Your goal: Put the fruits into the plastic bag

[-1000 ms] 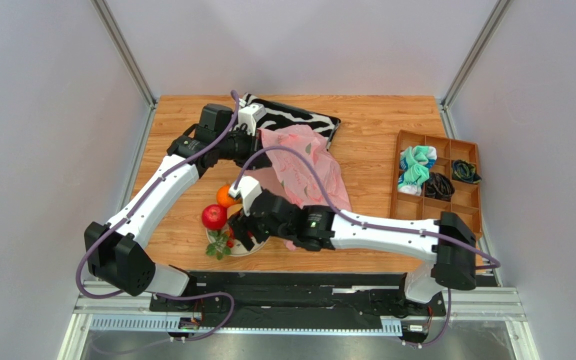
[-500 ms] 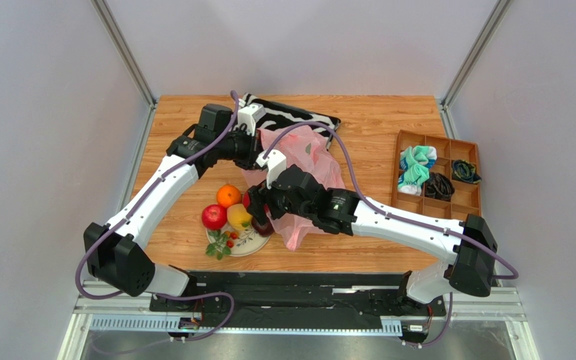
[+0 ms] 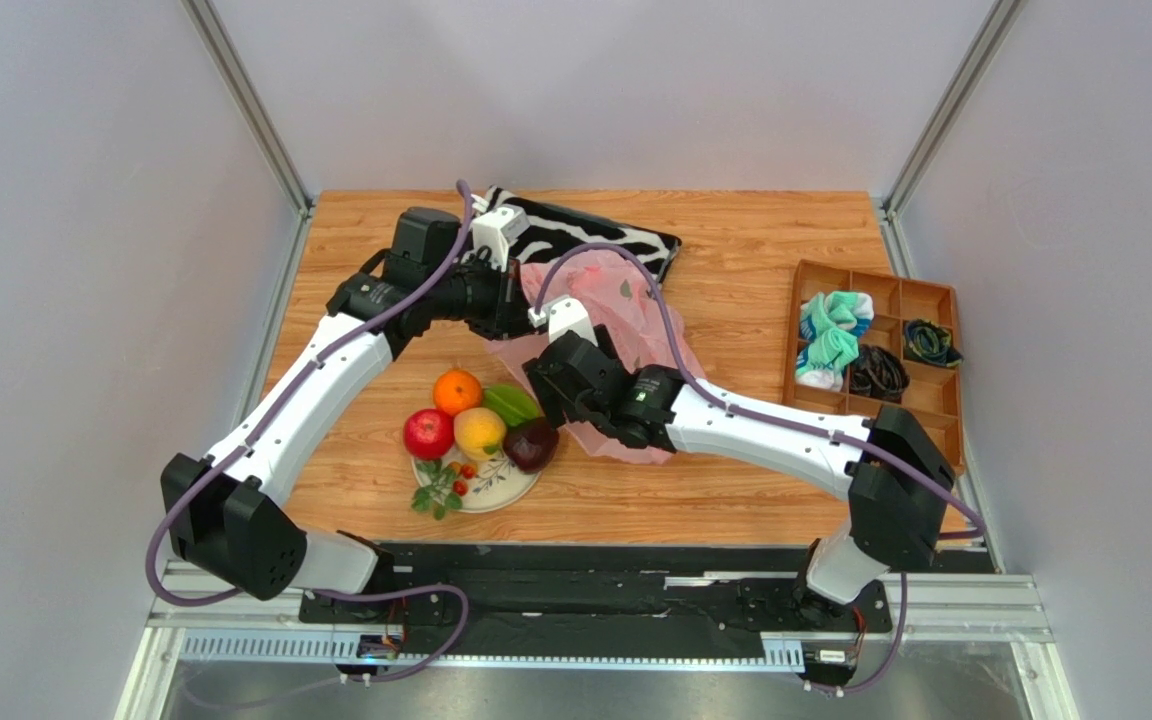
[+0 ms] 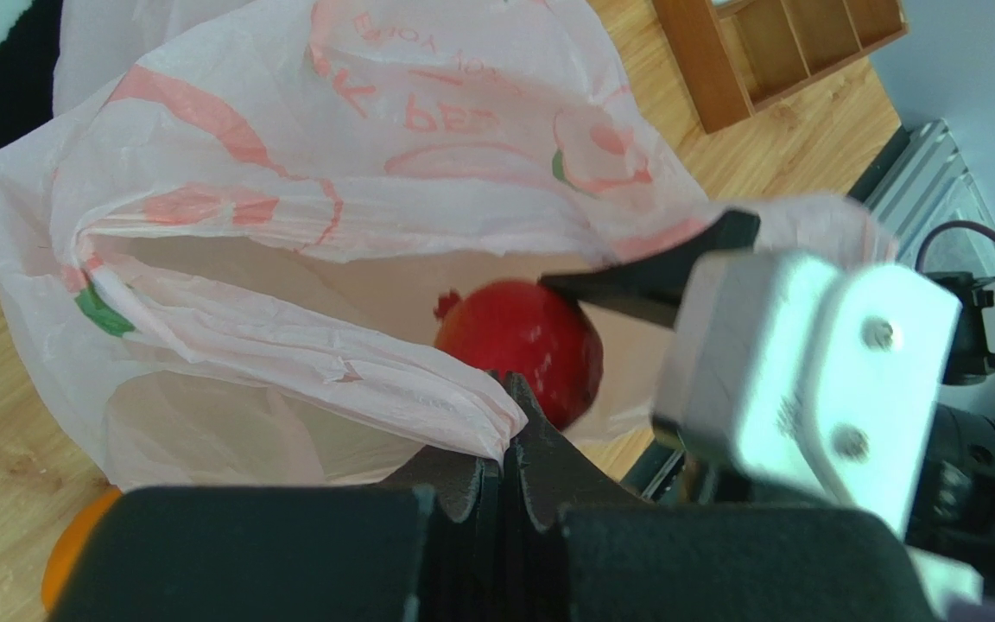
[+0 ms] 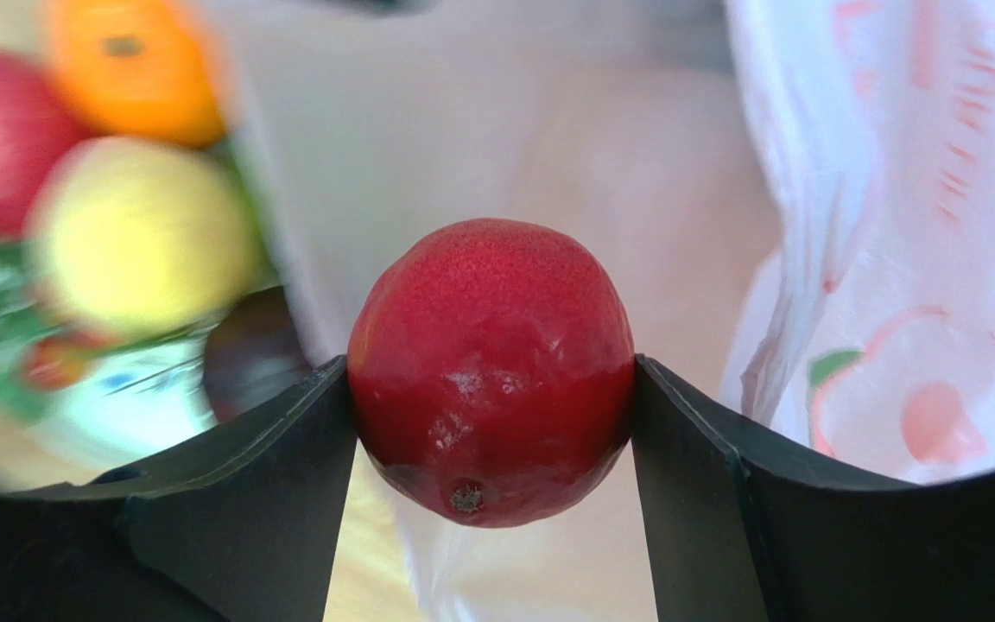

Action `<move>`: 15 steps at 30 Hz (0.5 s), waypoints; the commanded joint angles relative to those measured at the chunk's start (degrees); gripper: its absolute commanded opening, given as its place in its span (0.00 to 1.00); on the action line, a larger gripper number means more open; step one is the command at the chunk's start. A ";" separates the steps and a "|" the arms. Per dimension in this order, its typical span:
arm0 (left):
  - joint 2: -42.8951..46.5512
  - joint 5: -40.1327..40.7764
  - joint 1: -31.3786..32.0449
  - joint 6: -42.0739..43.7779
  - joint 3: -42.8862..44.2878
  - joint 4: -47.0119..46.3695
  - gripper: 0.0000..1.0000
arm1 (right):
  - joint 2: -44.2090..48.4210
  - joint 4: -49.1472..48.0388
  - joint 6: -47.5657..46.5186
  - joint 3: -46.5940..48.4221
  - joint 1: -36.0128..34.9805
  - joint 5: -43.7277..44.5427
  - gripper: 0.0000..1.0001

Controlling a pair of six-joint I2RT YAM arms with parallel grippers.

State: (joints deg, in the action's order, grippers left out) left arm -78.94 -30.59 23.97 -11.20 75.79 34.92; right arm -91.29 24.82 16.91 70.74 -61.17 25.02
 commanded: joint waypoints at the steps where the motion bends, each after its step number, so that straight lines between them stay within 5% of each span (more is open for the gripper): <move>1: 2.56 -2.72 0.03 -0.14 -0.11 -2.05 0.00 | -1.88 3.04 -2.05 3.26 2.36 13.47 0.40; 15: 3.00 -8.17 0.12 -0.93 -0.99 -4.51 0.00 | -8.64 -4.60 -3.02 0.54 12.90 20.17 0.43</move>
State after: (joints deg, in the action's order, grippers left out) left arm -78.41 -35.86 23.97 -11.64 75.18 33.15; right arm -96.73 23.70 14.04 71.35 -51.07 42.06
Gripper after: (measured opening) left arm 0.010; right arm 0.723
